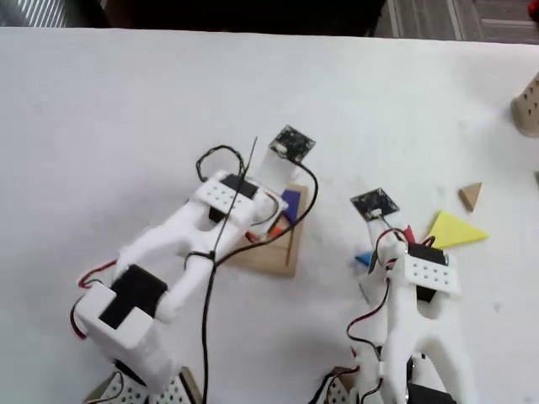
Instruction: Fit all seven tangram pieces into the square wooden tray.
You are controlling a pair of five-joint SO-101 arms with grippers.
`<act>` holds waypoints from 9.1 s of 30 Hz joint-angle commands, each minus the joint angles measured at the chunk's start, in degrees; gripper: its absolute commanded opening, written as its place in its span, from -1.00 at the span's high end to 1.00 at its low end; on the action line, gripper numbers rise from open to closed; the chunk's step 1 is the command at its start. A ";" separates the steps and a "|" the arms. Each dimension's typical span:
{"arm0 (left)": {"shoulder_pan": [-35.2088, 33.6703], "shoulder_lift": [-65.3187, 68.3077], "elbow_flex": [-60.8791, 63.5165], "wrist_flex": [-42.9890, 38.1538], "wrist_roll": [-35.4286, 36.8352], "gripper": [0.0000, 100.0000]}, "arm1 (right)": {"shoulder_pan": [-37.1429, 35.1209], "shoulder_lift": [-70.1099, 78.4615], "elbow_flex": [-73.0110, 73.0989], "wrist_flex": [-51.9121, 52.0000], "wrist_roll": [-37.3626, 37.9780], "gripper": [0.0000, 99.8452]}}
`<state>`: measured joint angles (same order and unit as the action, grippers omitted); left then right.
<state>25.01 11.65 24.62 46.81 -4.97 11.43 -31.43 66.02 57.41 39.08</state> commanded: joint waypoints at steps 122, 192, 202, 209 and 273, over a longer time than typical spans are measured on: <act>1.45 -21.23 13.01 9.85 -6.15 0.96 | 0.04 -0.92 0.26 -2.07 0.70 0.96; 9.27 -5.14 3.34 -1.76 6.42 0.96 | 0.04 -0.92 0.53 -2.07 0.70 0.96; 8.22 -4.70 2.90 -2.20 6.42 0.96 | 0.04 -0.92 0.53 -2.07 0.70 0.96; 3.38 -4.62 2.81 -4.66 6.42 0.96 | 0.04 -0.92 0.53 -2.07 0.70 0.96; -0.84 -25.36 17.41 -3.69 1.93 0.96 | 0.04 -0.92 0.53 -2.07 0.70 0.96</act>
<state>28.62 -6.81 41.32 45.05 -3.47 11.34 -31.43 66.90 55.91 39.16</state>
